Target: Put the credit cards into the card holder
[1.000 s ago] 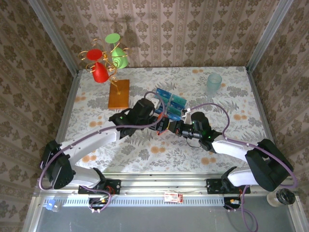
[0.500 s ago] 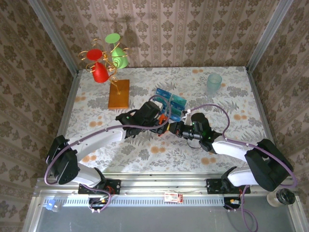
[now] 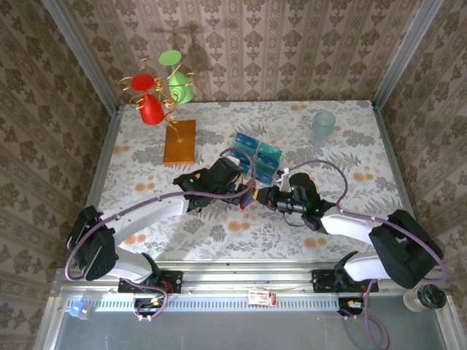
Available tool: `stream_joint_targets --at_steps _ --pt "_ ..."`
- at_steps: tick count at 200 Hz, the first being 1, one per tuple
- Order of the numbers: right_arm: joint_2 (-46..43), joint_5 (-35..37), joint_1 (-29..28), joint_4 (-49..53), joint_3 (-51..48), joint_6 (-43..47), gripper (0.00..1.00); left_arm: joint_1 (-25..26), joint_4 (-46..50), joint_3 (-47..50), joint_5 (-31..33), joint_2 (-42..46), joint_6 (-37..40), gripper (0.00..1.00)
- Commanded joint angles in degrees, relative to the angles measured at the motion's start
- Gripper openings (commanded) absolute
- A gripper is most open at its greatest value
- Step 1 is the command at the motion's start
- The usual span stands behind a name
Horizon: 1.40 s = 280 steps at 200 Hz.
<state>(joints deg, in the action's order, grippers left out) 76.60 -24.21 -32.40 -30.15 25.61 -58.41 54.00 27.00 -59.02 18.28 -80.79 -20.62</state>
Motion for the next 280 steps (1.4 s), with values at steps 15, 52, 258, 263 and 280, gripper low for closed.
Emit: stream_joint_targets --at_steps 15,52,258,263,280 --pt "-0.49 1.53 0.32 -2.02 -1.16 1.02 0.0 0.42 0.89 4.03 1.44 1.61 -2.18 1.0" --pt "-0.38 1.78 0.32 -2.75 -1.86 0.83 0.0 0.72 -0.15 6.75 1.63 1.35 -3.31 1.0" --pt "4.92 4.77 -2.66 -12.79 -9.95 -3.02 0.0 5.17 -3.11 4.85 2.72 -8.05 -4.01 1.0" --pt "5.24 4.94 -2.95 -13.05 -9.92 -3.18 0.0 5.28 -3.1 4.77 2.79 -8.04 -4.02 1.0" --pt "6.33 5.64 -4.01 -13.95 -9.87 -3.67 0.0 5.27 -3.1 4.62 2.9 -8.48 -3.98 1.0"
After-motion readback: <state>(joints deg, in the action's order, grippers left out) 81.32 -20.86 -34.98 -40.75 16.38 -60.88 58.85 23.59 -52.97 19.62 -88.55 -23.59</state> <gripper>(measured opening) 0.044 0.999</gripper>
